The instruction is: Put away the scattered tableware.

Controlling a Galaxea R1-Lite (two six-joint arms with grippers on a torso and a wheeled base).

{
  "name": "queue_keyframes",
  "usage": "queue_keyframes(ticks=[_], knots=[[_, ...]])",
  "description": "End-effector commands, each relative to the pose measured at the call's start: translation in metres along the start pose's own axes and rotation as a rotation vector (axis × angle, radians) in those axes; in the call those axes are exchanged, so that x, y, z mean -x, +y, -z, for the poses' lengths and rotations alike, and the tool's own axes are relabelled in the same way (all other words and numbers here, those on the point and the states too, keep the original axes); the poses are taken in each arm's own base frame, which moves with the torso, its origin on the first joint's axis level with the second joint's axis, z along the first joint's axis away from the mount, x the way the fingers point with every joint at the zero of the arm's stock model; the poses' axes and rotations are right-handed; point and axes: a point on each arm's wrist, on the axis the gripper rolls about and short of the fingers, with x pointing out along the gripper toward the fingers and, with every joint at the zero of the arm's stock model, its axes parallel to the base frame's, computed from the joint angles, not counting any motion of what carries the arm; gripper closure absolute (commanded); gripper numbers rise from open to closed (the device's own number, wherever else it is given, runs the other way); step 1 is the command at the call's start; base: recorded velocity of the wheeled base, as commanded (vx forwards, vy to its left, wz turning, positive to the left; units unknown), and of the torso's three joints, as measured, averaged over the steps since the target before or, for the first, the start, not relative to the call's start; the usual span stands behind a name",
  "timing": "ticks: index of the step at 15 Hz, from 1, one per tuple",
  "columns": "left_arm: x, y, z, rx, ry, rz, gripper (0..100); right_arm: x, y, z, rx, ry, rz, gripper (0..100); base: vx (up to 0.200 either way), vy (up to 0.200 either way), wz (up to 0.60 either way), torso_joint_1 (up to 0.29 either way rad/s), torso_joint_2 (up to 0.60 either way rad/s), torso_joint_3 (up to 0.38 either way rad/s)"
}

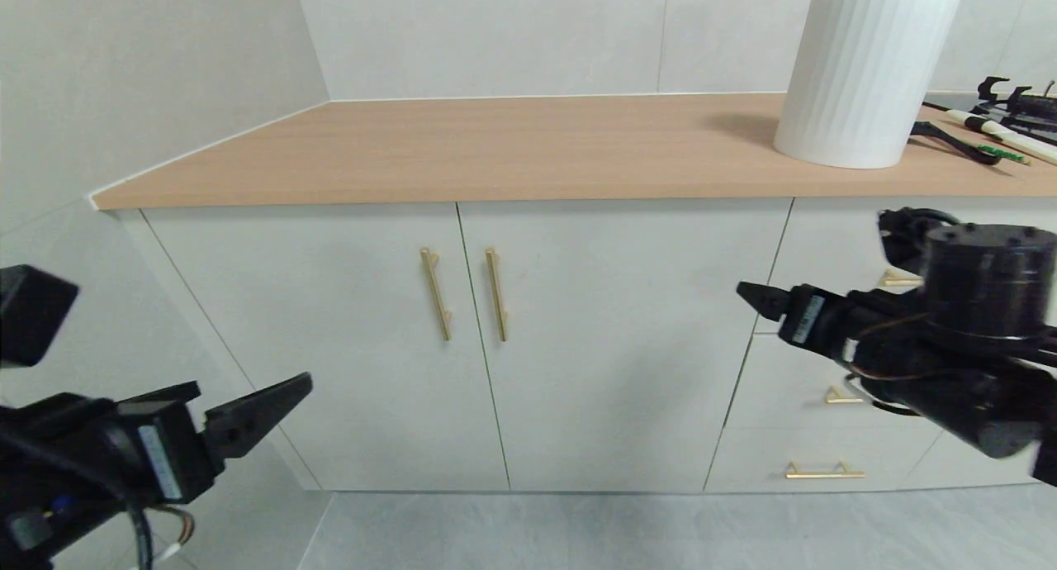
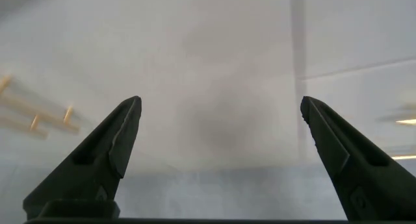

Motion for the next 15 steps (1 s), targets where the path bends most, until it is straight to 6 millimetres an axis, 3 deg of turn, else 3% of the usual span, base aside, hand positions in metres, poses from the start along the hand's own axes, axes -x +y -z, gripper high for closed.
queue_keyframes(ticks=[1, 3, 4, 5, 9, 11, 15], knots=[[0.062, 0.035, 0.034, 0.029, -0.13, -0.037, 0, 0.119, -0.056, -0.006, 0.035, -0.164, -0.017, 0, 0.0, 0.0, 0.0, 0.0, 0.0, 0.0], [0.098, 0.05, 0.053, 0.012, -0.149, -0.064, 0, 0.164, -0.086, 0.007, 0.112, -0.234, 0.04, 0, 0.0, 0.0, 0.0, 0.0, 0.0, 0.0], [0.101, 0.051, 0.054, 0.01, -0.149, -0.065, 0, 0.167, -0.088, 0.009, 0.118, -0.24, 0.044, 0, 0.0, 0.0, 0.0, 0.0, 0.0, 0.0], [0.128, 0.058, 0.063, 0.011, -0.146, -0.097, 0, 0.206, -0.107, 0.022, 0.181, -0.286, 0.084, 0, 0.0, 0.0, 0.0, 0.0, 0.0, 0.0], [0.154, 0.065, 0.096, -0.048, -0.162, -0.21, 0, 0.256, -0.131, 0.059, 0.244, -0.367, 0.218, 0, 0.0, 0.0, 0.0, 0.0, 0.0, 0.0], [0.158, 0.066, 0.109, -0.07, -0.167, -0.251, 0, 0.258, -0.136, 0.068, 0.263, -0.364, 0.294, 0, 0.0, 0.0, 0.0, 0.0, 0.0, 0.0], [0.147, 0.066, 0.124, -0.028, -0.131, -0.447, 0, 0.253, -0.139, 0.081, 0.277, -0.389, 0.506, 0, 0.0, 0.0, 0.0, 0.0, 0.0, 0.0]])
